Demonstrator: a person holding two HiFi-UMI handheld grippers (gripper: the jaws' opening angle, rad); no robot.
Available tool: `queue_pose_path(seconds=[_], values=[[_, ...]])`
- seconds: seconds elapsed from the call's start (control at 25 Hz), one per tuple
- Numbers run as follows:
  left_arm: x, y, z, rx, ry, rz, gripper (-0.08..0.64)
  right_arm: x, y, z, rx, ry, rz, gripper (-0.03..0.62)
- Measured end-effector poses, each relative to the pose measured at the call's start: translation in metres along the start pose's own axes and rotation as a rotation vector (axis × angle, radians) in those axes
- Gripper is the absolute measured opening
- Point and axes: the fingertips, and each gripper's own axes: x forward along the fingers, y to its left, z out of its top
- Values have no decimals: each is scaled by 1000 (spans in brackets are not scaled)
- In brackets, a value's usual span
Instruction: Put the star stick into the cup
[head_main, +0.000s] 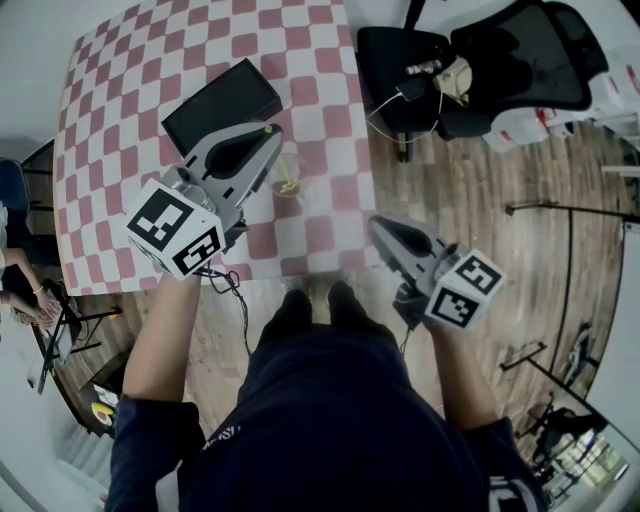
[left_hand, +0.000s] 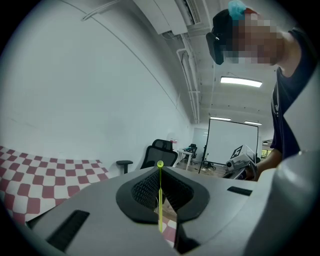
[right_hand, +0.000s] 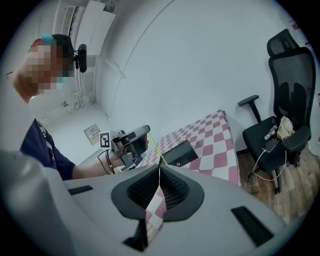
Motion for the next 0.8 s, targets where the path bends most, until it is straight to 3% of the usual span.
queue_pose_path(seconds=[0.52,0.8], values=[[35,-3,-62,188,79,9,34,12,-17,-15,30,69,-7,18],[45,-17,-72,346,52,10,34,13,-21,-25,47,87,-25,18]])
